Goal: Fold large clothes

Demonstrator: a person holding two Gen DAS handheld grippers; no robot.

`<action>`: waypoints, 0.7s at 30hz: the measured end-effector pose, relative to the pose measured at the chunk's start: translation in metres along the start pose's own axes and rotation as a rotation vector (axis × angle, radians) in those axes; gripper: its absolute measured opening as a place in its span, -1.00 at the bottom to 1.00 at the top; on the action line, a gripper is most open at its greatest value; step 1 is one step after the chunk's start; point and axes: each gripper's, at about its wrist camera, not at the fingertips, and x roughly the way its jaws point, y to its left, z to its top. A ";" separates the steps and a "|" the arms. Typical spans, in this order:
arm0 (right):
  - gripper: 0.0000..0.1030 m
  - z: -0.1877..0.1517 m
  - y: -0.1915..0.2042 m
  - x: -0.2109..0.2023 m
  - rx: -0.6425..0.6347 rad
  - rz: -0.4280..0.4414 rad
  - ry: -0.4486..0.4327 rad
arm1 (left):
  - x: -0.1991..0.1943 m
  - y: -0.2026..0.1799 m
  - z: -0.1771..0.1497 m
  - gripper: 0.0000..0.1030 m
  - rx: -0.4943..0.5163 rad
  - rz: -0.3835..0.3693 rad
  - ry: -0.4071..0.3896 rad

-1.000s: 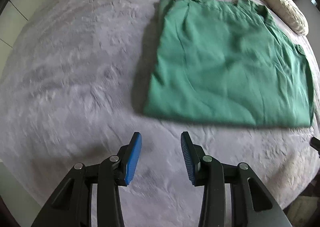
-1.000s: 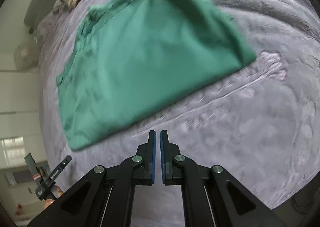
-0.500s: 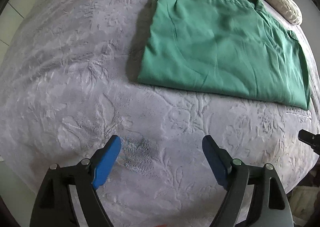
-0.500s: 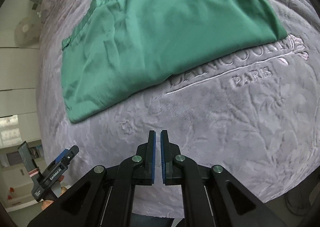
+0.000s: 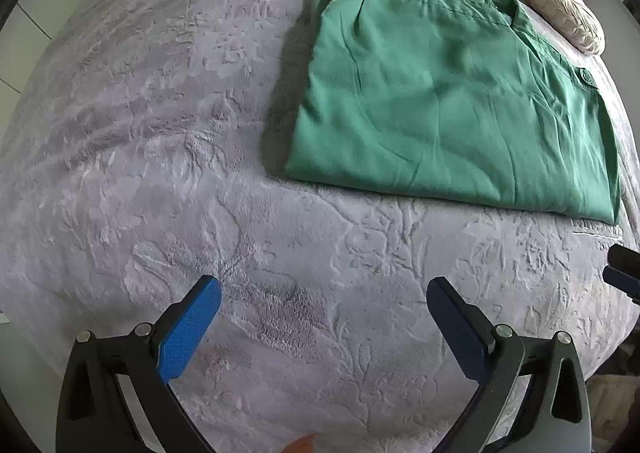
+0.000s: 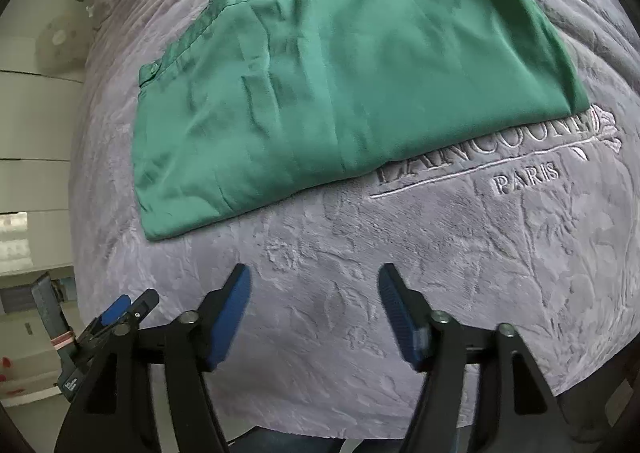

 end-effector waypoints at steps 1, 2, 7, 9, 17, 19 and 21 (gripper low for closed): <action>0.56 0.000 0.002 -0.001 -0.005 0.007 -0.004 | 0.001 -0.001 -0.001 1.00 0.003 0.008 -0.002; 0.56 0.000 0.003 0.000 -0.008 0.008 -0.007 | 0.001 -0.001 -0.001 1.00 0.007 0.014 -0.003; 0.69 -0.001 0.014 -0.002 -0.041 -0.010 -0.036 | 0.007 0.003 0.001 1.00 -0.015 0.017 0.000; 0.80 -0.001 0.018 -0.002 -0.051 -0.010 -0.045 | 0.008 0.006 0.002 1.00 -0.026 0.028 -0.004; 0.99 -0.003 0.025 0.010 -0.063 0.009 -0.008 | 0.015 0.013 0.005 1.00 -0.024 -0.022 0.024; 0.99 -0.002 0.024 0.016 -0.041 0.026 0.015 | 0.017 0.015 0.005 1.00 -0.033 -0.038 0.031; 0.99 -0.002 0.022 0.021 -0.019 0.041 0.028 | 0.019 0.017 0.006 1.00 -0.045 -0.046 0.037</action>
